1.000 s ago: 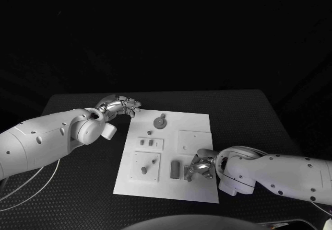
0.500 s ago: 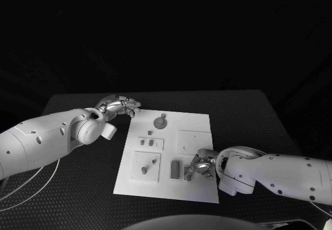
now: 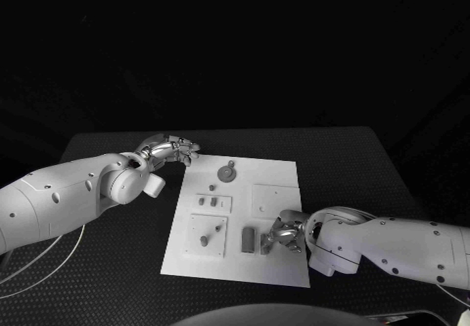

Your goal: Assemble the parts on the task board

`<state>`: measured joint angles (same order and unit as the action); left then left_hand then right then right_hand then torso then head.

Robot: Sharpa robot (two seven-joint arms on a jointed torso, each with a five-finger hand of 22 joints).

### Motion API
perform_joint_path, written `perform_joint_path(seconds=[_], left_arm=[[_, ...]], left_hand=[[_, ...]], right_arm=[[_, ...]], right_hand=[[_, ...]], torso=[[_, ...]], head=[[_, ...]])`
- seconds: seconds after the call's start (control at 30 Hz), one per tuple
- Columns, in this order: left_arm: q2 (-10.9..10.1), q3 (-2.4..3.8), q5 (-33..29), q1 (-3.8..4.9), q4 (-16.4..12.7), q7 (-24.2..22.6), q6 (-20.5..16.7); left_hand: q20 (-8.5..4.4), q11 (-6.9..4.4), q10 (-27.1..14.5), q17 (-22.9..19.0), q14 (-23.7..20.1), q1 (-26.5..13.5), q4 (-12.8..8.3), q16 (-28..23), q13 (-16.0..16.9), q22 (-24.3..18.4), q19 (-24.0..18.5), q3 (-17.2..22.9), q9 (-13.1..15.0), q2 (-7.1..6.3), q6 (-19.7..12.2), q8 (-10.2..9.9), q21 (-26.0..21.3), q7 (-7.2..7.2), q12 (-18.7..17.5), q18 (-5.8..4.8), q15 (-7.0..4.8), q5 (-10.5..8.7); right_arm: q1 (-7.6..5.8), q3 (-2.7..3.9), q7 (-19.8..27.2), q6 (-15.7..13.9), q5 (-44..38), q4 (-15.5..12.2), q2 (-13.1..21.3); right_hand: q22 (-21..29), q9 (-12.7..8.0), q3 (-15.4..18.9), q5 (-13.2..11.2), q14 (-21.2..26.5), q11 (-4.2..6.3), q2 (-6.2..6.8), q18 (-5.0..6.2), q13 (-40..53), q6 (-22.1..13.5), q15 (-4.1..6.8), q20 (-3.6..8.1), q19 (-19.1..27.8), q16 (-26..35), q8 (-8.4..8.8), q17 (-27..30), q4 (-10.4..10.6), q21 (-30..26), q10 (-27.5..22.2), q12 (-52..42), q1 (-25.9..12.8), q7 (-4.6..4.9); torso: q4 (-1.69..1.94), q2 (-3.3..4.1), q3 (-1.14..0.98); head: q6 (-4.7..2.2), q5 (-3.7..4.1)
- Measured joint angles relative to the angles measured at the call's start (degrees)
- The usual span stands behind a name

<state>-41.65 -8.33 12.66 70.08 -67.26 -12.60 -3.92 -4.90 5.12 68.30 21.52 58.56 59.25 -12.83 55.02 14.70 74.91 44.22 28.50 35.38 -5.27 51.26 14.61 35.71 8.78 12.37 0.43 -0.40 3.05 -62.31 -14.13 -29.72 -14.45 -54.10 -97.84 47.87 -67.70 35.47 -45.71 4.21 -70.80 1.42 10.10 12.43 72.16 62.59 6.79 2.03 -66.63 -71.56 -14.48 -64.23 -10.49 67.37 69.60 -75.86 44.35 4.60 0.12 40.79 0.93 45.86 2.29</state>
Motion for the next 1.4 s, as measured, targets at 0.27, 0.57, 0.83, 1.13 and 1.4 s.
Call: perform_joint_path(seconds=[0.27, 0.57, 0.83, 1.13, 1.4], left_arm=[[0.0, 0.0, 0.0, 0.0, 0.0, 0.0, 0.0], [-0.1, 0.0, 0.0, 0.0, 0.0, 0.1, 0.0], [-0.1, 0.0, 0.0, 0.0, 0.0, 0.1, 0.0], [0.0, 0.0, 0.0, 0.0, 0.5, 0.1, 0.0], [0.8, 0.0, -0.4, 0.0, 2.3, -0.1, -0.3]], left_hand=[[0.0, 0.0, 0.0, 0.0, 0.0, 0.0, 0.0, 0.0, 0.0, 0.0, 0.0, 0.0, 0.0, 0.0, 0.0, 0.0, 0.0, -0.03, 0.0, 0.0, 0.0, 0.0], [0.0, 0.0, 0.0, 0.0, 0.0, 0.0, 0.0, 0.0, 0.0, 0.0, 0.0, 0.0, 0.0, 0.0, 0.0, 0.0, 0.0, -0.03, 0.0, 0.0, 0.0, 0.0], [0.0, 0.0, 0.0, 0.0, 0.0, 0.0, 0.0, 0.0, 0.0, 0.0, 0.0, 0.0, 0.0, 0.0, -0.1, 0.0, 0.0, -0.09, 0.0, 0.0, 0.0, 0.0], [0.0, 0.0, 0.0, 0.0, 0.0, 0.0, 0.0, 0.0, 0.0, 0.0, 0.0, 0.0, 0.0, 0.0, -0.1, 0.0, 0.0, -0.09, 0.0, 0.0, 0.0, 0.0], [0.0, 0.0, 0.0, 0.0, 0.0, 0.0, 0.0, 0.0, 0.0, 0.0, 0.0, 0.0, 0.1, 0.0, -0.1, 0.0, 0.0, -0.09, 0.2, 0.0, 0.0, 0.0]], right_arm=[[0.02, -0.02, 0.2, -0.1, 0.0, 0.0, 0.0], [0.01, -0.01, 0.4, 0.2, 0.1, 0.1, 0.1], [0.01, 0.06, 1.2, 0.4, 0.2, 0.2, 0.5], [-0.39, 0.25, 3.4, 0.4, 0.3, 0.3, 2.9], [-3.88, 1.61, 8.2, 0.4, 0.6, 2.7, 4.2]], right_hand=[[0.2, -0.2, -0.1, -0.9, 0.0, 0.0, 1.91, -0.01, 0.1, 0.0, -0.01, 0.25, -0.2, 0.2, -0.15, -0.2, 1.8, 0.0, 0.0, 0.2, -1.0, -0.01], [0.2, -0.5, -0.1, -0.9, -0.1, 0.0, 2.45, -0.01, 0.1, 0.1, -0.09, 0.24, -0.2, 0.2, -0.14, -0.3, 2.1, 0.0, 0.0, 0.4, -1.0, -0.1], [0.2, -0.3, 0.4, -0.9, -0.1, 0.0, 1.65, -0.01, 0.5, 0.1, -0.14, 0.36, -0.1, 0.4, -0.1, -0.5, 1.0, 0.3, 0.0, 0.4, 0.5, -0.11], [0.5, -0.5, 2.5, -1.3, 0.1, -0.42, 4.93, 0.0, -0.4, -0.8, -0.05, 0.46, 0.0, 0.8, -0.1, -0.7, 1.3, 0.3, -1.5, 1.8, -0.1, 0.53], [0.5, -0.4, 8.3, -1.3, 1.6, -0.91, 5.81, -0.19, -2.0, -3.3, -0.33, 1.46, 1.5, 1.3, 0.19, -1.1, 2.3, 0.3, -5.6, 3.8, -2.0, 0.8]], torso=[[0.02, 0.0, 0.01], [0.04, 0.0, 0.03], [0.01, -0.01, -0.01], [-0.02, -0.03, -0.06], [-0.15, -0.21, -0.1]], head=[[0.07, 0.0], [0.16, 0.07], [0.13, 0.14], [-0.37, 0.12], [-2.19, 0.49]])
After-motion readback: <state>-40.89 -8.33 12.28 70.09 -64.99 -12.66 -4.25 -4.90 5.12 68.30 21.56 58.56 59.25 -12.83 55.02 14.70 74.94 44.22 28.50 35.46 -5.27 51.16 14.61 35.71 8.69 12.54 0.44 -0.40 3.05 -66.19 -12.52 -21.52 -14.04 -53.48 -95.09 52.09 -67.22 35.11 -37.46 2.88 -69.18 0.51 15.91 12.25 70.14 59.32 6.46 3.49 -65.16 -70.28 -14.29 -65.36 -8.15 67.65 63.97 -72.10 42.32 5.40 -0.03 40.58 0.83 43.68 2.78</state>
